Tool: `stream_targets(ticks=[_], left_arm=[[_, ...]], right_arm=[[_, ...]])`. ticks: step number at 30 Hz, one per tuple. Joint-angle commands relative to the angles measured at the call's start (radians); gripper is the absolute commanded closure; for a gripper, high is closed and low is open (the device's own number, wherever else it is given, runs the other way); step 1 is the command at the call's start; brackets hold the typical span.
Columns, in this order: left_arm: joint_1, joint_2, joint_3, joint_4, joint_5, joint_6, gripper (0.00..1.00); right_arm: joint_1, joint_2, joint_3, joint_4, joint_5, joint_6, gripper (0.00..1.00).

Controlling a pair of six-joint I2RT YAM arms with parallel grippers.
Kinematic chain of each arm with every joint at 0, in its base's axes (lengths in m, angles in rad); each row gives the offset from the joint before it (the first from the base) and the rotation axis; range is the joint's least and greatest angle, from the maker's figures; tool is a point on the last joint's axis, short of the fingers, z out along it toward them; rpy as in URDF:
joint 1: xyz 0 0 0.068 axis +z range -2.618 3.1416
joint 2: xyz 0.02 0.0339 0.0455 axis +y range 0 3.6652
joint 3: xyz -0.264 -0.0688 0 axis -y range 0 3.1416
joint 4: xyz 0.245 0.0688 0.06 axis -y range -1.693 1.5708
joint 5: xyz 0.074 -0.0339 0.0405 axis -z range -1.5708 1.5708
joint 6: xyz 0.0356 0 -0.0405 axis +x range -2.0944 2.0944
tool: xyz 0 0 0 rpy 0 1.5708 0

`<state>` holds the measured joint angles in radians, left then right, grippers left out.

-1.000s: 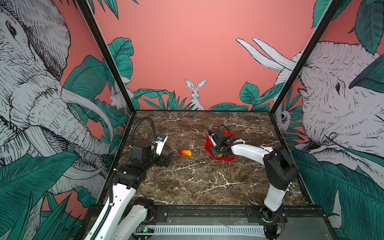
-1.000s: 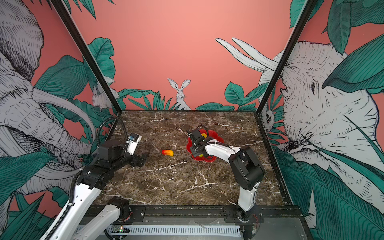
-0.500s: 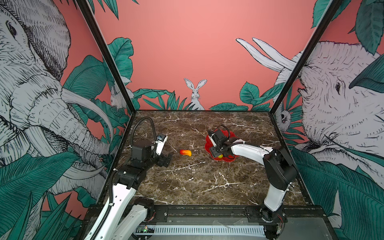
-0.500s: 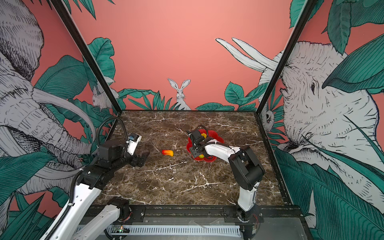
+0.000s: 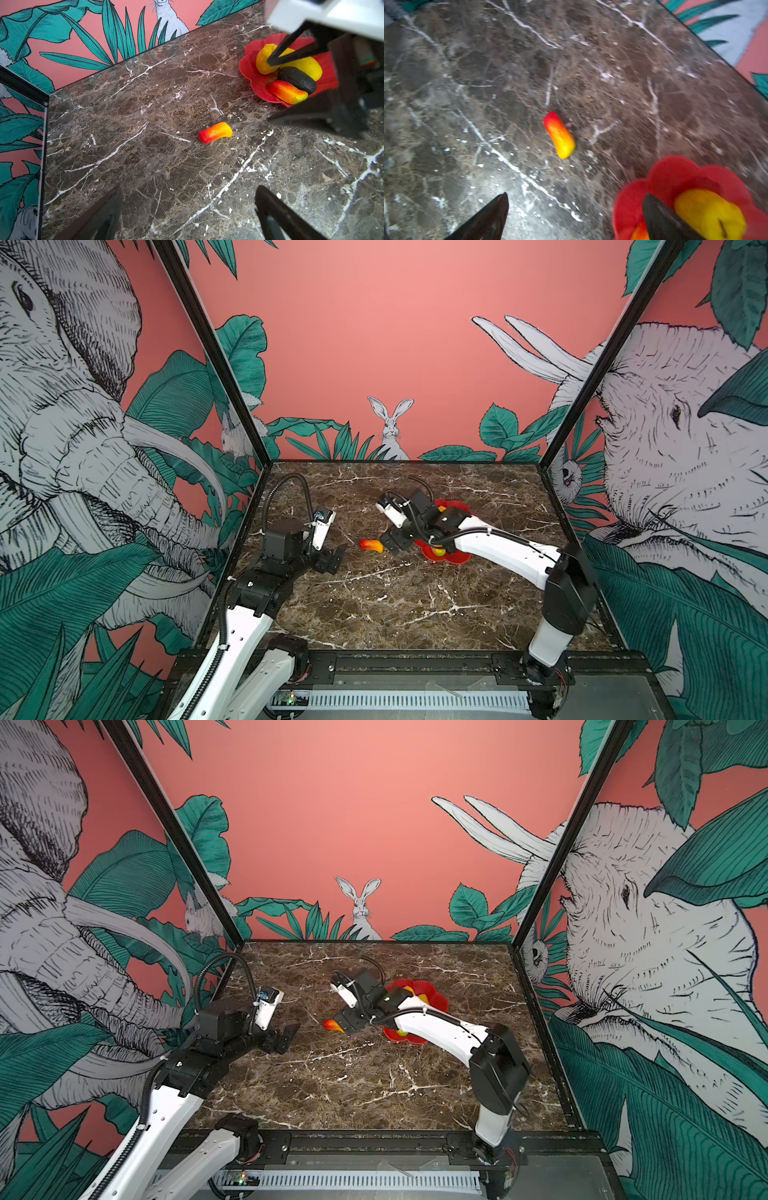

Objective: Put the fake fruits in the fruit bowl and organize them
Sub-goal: 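Grasp the remaining red-yellow mango with the right gripper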

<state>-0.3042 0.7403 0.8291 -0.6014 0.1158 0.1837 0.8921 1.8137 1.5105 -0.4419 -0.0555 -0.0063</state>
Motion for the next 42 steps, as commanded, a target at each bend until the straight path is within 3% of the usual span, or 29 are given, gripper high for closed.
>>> stream_targets(ticks=[1, 6, 13, 29, 36, 42], left_arm=[[0.007, -0.013, -0.011, -0.014, 0.008, 0.013, 0.0], [0.007, -0.015, -0.01, -0.009, 0.01, 0.014, 0.0], [0.008, -0.022, -0.01, -0.01, 0.011, 0.014, 0.0], [0.008, -0.021, -0.01, -0.011, 0.013, 0.011, 0.0], [0.007, -0.021, -0.012, -0.013, 0.011, 0.011, 0.0], [0.008, -0.018, -0.013, -0.012, 0.009, 0.011, 0.0]], right_arm=[[0.044, 0.142, 0.117, -0.073, -0.063, -0.085, 0.01], [0.073, 0.31, 0.277, -0.109, -0.082, -0.104, 0.01], [0.064, 0.438, 0.332, -0.064, -0.061, -0.127, 0.08], [-0.009, 0.507, 0.308, 0.031, -0.05, -0.089, 0.23], [-0.021, 0.543, 0.327, 0.058, -0.064, -0.074, 0.42], [-0.023, 0.509, 0.305, 0.069, -0.057, -0.075, 0.65]])
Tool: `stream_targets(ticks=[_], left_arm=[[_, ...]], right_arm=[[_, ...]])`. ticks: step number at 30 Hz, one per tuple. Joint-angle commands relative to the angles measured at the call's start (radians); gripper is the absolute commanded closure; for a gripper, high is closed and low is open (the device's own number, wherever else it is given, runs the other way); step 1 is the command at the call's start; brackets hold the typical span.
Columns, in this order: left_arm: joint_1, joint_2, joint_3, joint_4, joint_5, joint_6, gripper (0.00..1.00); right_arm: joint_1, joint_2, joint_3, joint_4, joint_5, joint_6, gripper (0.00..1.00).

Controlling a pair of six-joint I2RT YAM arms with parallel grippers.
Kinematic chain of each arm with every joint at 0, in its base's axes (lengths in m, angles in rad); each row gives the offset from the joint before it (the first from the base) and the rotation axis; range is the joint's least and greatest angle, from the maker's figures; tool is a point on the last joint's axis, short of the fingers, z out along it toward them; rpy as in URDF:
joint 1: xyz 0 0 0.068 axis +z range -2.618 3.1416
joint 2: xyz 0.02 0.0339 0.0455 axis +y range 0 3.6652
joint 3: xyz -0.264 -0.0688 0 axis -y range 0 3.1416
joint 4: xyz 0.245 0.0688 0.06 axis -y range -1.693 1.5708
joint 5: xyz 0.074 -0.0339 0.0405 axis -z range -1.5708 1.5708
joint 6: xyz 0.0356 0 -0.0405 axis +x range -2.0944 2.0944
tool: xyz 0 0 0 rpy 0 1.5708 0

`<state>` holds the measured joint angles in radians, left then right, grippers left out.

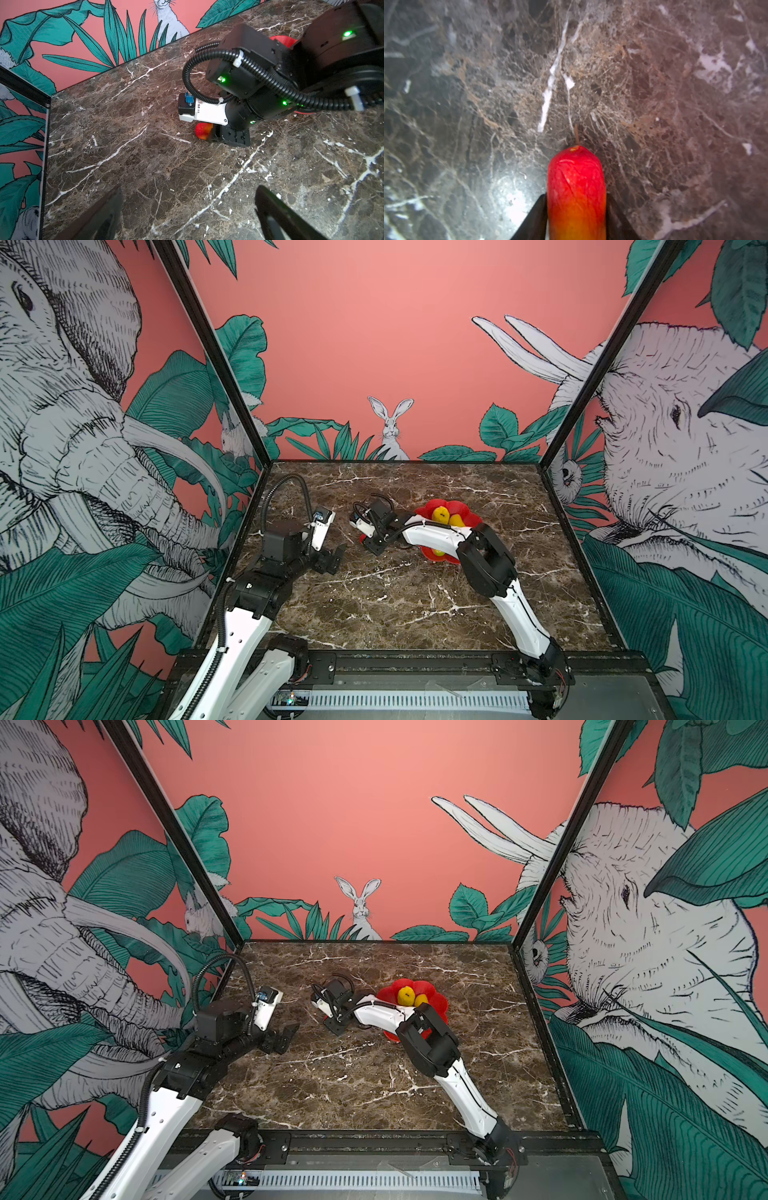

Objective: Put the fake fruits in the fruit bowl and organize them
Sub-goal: 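Grasp the remaining red-yellow mango with the right gripper, then place the second mango into the red bowl and release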

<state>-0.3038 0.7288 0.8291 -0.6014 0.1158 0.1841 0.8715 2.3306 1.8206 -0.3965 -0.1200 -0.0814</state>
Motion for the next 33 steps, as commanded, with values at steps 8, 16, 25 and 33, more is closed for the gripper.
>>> stream_targets(ticks=[8, 16, 25, 33], left_arm=[[0.008, -0.008, -0.013, -0.015, 0.004, 0.011, 0.0], [0.009, -0.006, -0.012, -0.014, 0.009, 0.009, 0.0], [0.009, -0.011, -0.013, -0.014, 0.011, 0.006, 0.0], [0.009, -0.011, -0.013, -0.014, 0.013, 0.006, 0.0]], right_arm=[[-0.046, -0.169, -0.153, 0.111, 0.019, 0.021, 0.76], [-0.171, -0.417, -0.423, 0.251, 0.143, 0.107, 0.81], [-0.231, -0.431, -0.499, 0.256, 0.298, 0.134, 0.81], [-0.24, -0.395, -0.501, 0.26, 0.329, 0.143, 0.75]])
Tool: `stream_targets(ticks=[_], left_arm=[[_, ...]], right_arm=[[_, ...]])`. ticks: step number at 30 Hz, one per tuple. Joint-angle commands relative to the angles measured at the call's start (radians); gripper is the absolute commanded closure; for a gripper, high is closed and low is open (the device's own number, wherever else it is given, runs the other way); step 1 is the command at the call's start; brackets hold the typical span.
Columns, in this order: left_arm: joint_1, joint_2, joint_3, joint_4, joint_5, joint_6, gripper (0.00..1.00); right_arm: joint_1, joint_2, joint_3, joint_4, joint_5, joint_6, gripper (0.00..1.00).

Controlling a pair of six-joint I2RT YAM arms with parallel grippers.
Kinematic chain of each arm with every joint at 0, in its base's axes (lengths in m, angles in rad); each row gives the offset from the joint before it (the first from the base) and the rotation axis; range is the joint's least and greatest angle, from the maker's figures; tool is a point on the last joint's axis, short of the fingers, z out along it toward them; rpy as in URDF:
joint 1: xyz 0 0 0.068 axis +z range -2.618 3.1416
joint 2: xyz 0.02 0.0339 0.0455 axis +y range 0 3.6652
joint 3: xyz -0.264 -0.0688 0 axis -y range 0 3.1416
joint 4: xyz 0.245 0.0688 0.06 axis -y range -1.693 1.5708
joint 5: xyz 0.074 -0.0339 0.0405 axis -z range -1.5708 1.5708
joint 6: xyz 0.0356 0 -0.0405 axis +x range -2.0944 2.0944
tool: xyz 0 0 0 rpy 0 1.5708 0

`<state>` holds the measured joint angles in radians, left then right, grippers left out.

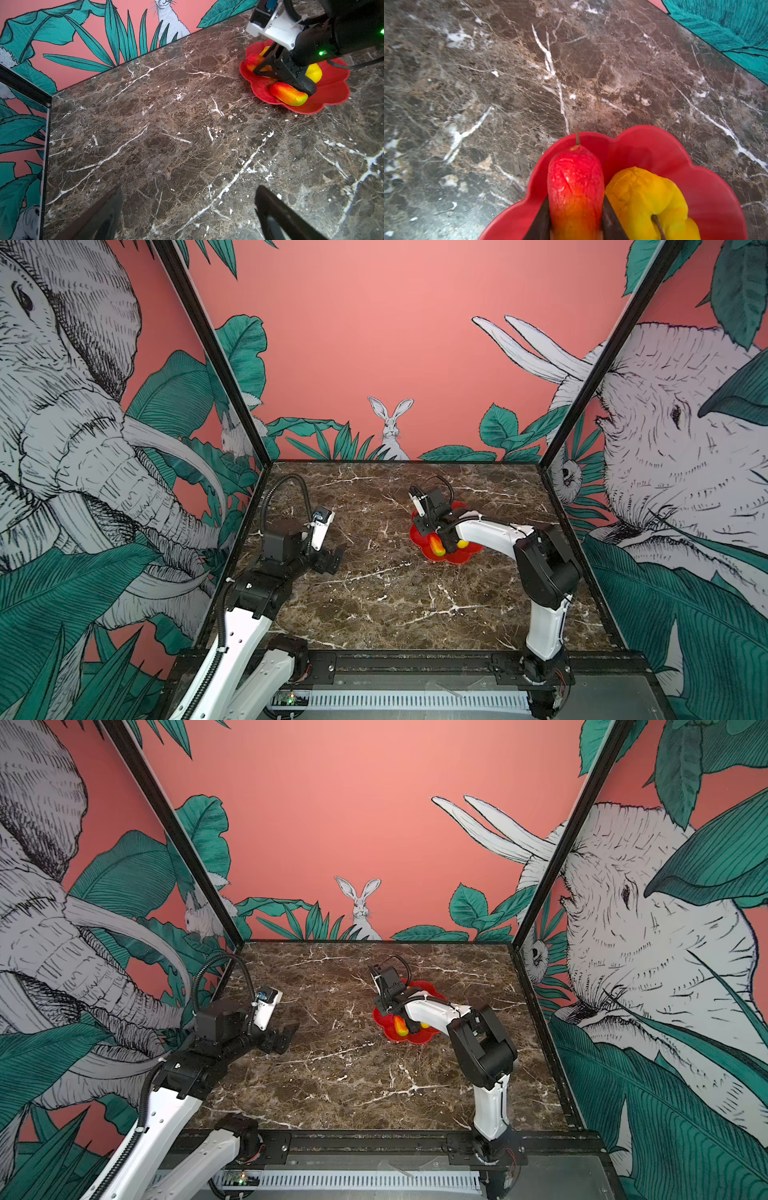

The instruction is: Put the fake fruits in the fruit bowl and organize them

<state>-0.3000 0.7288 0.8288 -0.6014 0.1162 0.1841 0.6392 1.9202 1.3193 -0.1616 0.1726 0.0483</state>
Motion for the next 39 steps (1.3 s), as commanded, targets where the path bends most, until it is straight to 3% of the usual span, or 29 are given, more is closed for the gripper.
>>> stream_targets(ticks=[1, 13, 23, 26, 30, 34, 39], left_arm=[[0.006, -0.011, -0.013, -0.015, 0.013, 0.006, 0.0], [0.005, -0.014, -0.011, -0.011, 0.013, 0.009, 0.0], [0.005, -0.011, -0.011, -0.011, 0.011, 0.009, 0.0], [0.005, -0.009, -0.01, -0.01, 0.01, 0.011, 0.0], [0.005, -0.009, -0.001, 0.0, -0.016, -0.002, 0.0], [0.006, -0.023, 0.01, 0.038, -0.075, -0.071, 0.0], [0.005, -0.046, -0.106, 0.294, -0.237, -0.171, 0.0]], right_arm=[[-0.009, 0.018, 0.0, 0.022, 0.039, 0.012, 0.73], [-0.013, 0.051, -0.001, 0.007, 0.038, 0.015, 0.59], [-0.014, -0.013, 0.0, -0.029, 0.012, 0.001, 0.4], [-0.013, -0.106, 0.0, -0.057, -0.023, -0.009, 0.32], [-0.014, -0.298, -0.094, -0.063, -0.109, -0.04, 0.02], [-0.015, -0.512, -0.188, -0.058, -0.129, -0.084, 0.0], [-0.058, -0.813, -0.442, 0.098, 0.043, -0.155, 0.0]])
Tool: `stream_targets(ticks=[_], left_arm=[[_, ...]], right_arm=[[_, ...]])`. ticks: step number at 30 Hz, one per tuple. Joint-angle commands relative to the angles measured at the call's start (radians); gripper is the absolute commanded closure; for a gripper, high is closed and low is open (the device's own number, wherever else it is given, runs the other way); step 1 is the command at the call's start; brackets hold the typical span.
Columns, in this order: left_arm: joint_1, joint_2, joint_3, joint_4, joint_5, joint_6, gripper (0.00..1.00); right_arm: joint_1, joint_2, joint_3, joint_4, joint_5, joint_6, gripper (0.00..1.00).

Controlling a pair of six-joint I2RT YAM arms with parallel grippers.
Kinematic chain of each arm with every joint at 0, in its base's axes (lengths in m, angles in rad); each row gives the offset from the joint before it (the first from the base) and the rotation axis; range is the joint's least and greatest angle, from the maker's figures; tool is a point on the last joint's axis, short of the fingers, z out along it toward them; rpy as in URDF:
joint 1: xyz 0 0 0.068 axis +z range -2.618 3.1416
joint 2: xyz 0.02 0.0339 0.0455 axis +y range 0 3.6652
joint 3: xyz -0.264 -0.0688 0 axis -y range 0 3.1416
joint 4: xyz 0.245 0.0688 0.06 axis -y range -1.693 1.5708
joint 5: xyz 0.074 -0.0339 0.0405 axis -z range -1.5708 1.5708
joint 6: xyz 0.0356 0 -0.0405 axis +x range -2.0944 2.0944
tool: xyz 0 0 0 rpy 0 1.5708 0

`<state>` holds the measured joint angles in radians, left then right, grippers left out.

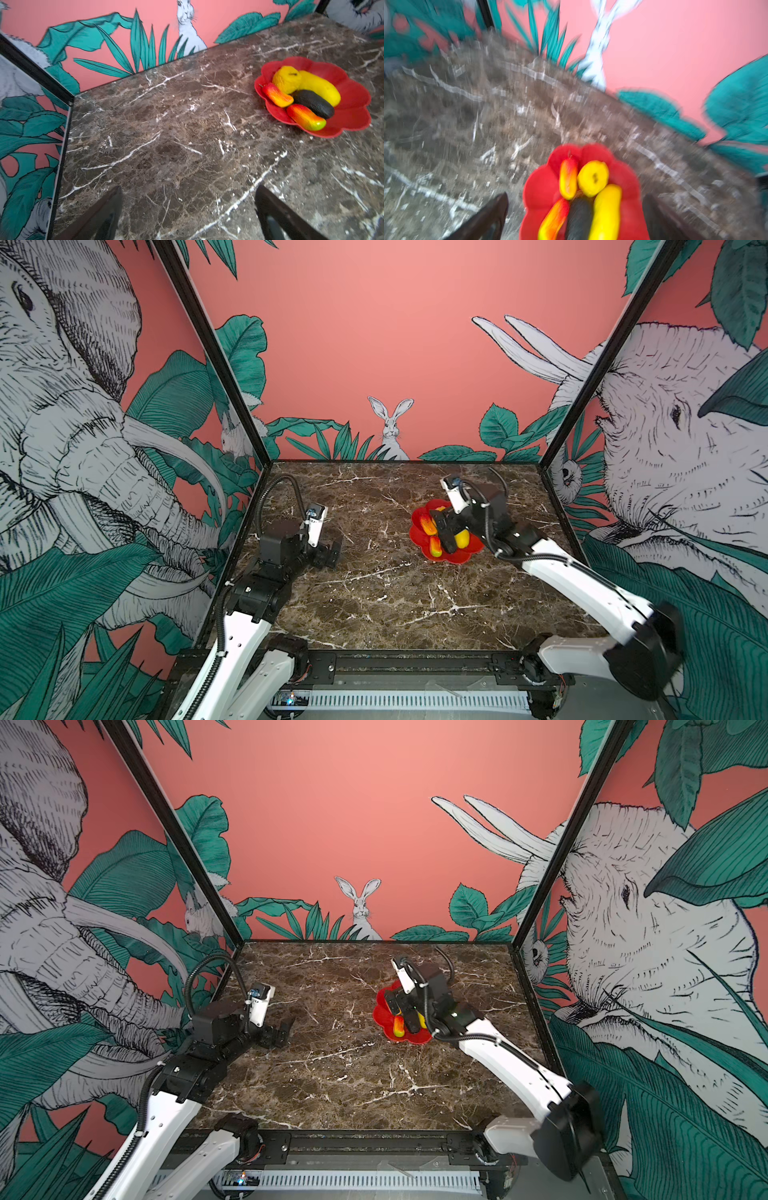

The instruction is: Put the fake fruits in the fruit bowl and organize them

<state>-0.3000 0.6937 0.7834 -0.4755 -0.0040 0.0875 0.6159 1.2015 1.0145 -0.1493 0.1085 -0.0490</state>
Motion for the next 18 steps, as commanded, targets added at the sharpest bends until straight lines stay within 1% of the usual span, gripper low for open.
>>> stream_targets(ticks=[1, 4, 5, 7, 8, 9, 11, 13, 15, 18], left_arm=[[0.005, -0.003, -0.087, 0.223, -0.155, -0.08, 0.0], [0.005, 0.07, -0.212, 0.481, -0.329, 0.003, 0.0], [0.007, 0.115, -0.273, 0.615, -0.392, 0.048, 0.0], [0.012, 0.229, -0.36, 0.858, -0.46, 0.135, 0.0], [0.021, 0.302, -0.383, 0.956, -0.477, 0.15, 0.0], [0.039, 0.358, -0.386, 1.0, -0.47, 0.14, 0.0], [0.088, 0.458, -0.378, 1.029, -0.401, 0.088, 0.0], [0.125, 0.53, -0.387, 1.084, -0.337, 0.071, 0.0], [0.15, 0.596, -0.395, 1.15, -0.326, 0.082, 0.0], [0.203, 0.688, -0.386, 1.211, -0.22, 0.054, 0.0]], right_arm=[[-0.055, -0.144, -0.202, 0.147, 0.138, -0.056, 0.0], [-0.161, -0.27, -0.43, 0.361, 0.238, -0.028, 0.0], [-0.202, -0.288, -0.511, 0.443, 0.259, -0.019, 0.0], [-0.278, -0.273, -0.613, 0.569, 0.298, 0.007, 0.0], [-0.315, -0.244, -0.644, 0.604, 0.318, 0.025, 0.0], [-0.345, -0.211, -0.658, 0.626, 0.328, 0.038, 0.0], [-0.382, -0.124, -0.679, 0.679, 0.385, 0.044, 0.0], [-0.395, -0.029, -0.714, 0.795, 0.441, 0.052, 0.0], [-0.406, 0.072, -0.754, 1.002, 0.435, 0.028, 0.0], [-0.436, 0.136, -0.736, 1.062, 0.356, 0.024, 0.0]])
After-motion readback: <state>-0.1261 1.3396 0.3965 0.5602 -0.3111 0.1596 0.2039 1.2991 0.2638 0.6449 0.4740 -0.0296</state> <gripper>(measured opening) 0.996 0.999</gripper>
